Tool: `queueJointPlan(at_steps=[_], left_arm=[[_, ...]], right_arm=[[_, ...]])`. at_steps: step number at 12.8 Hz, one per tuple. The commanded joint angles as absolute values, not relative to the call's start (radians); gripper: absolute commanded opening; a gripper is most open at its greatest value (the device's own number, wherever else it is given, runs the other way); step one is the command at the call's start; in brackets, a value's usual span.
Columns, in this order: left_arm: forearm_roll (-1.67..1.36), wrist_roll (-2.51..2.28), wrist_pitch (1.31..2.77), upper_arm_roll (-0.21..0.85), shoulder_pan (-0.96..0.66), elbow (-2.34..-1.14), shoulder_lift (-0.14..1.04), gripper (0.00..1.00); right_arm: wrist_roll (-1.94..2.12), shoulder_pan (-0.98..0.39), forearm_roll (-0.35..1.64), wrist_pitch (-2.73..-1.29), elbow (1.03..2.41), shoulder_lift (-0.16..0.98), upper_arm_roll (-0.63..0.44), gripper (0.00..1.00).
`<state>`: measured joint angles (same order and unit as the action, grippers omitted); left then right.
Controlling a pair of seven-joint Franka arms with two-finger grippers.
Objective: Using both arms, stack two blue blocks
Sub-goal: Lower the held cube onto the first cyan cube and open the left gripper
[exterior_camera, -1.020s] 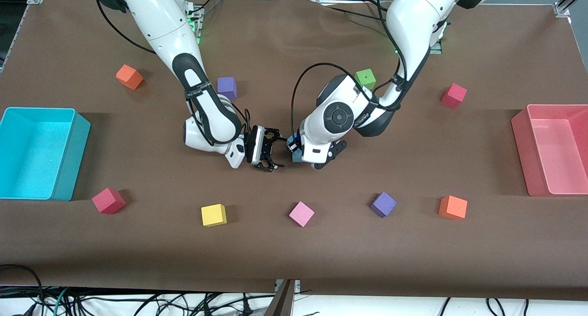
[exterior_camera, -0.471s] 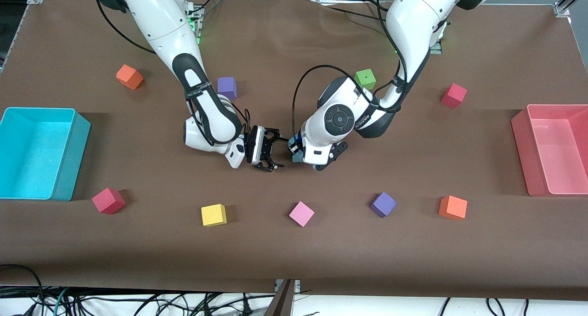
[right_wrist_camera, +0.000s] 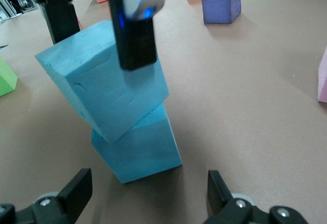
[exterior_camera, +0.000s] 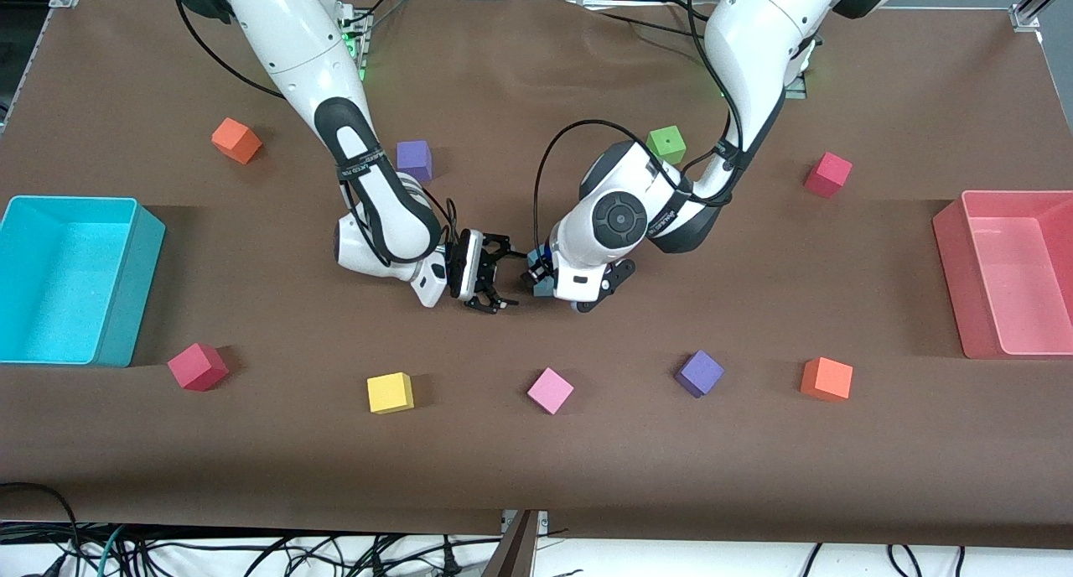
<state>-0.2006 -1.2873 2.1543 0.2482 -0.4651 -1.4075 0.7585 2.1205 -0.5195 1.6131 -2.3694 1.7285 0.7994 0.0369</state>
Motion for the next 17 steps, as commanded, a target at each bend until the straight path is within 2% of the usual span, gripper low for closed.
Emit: queueJointPlan(at_steps=[1, 7, 13, 17], left_arm=[[-0.198, -1.298, 2.145, 0.239, -0.471, -1.384, 0.755, 1.0], [-0.19, -1.26, 2.059, 0.238, -0.451, -1.381, 0.686, 1.0], [-0.189, -0.995, 1.893, 0.23, -0.342, -1.379, 0.559, 1.0], [-0.189, -0.671, 1.715, 0.23, -0.214, -1.378, 0.468, 1.0]], right_arm=[[2.141, -0.522, 1.637, -2.368, 1.71, 0.815, 0.038, 1.0], [2.024, -0.526, 1.548, -2.376, 1.697, 0.799, 0.032, 1.0], [1.529, -0.517, 1.035, -2.353, 1.695, 0.704, 0.002, 1.0], [1.346, -0.517, 0.817, -2.136, 1.661, 0.637, -0.093, 1.0]])
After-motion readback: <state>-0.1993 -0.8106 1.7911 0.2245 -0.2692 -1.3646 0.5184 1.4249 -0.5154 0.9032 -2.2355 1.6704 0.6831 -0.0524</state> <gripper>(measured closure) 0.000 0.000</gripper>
